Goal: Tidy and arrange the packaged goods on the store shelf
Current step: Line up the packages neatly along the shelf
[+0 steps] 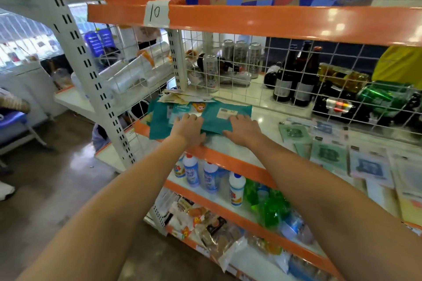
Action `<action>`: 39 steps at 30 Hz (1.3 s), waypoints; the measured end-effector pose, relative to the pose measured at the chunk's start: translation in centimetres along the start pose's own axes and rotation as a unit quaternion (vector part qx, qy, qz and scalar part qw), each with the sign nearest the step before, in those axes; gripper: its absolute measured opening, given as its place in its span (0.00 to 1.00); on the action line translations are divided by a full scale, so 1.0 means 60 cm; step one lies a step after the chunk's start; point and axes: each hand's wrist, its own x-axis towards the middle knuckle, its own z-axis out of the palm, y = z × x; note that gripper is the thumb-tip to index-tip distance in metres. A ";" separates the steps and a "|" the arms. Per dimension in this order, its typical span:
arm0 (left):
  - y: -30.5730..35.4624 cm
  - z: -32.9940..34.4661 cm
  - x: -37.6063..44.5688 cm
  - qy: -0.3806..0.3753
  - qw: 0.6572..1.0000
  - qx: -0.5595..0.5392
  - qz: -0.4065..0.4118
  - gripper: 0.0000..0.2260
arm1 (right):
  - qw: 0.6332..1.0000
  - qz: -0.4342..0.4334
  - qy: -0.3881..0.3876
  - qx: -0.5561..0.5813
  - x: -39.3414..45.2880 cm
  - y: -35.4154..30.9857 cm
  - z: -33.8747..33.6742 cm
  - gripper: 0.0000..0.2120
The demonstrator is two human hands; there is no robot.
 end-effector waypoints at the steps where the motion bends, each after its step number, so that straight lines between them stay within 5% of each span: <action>1: -0.003 0.001 0.008 0.004 1.000 -0.003 -0.003 0.23 | 1.000 -0.003 -0.001 -0.002 0.011 0.002 0.001 0.26; 9: -0.022 0.031 0.041 0.013 0.999 -0.022 -0.030 0.21 | 0.999 -0.042 -0.010 -0.013 0.068 0.005 0.043 0.28; 16: -0.043 0.048 0.070 -0.004 1.000 -0.024 -0.007 0.23 | 0.995 -0.040 -0.094 -0.018 0.096 -0.001 0.076 0.37; 39: -0.072 0.020 0.148 -0.040 0.989 -0.033 0.138 0.31 | 0.994 0.017 0.020 -0.103 0.088 0.003 0.002 0.26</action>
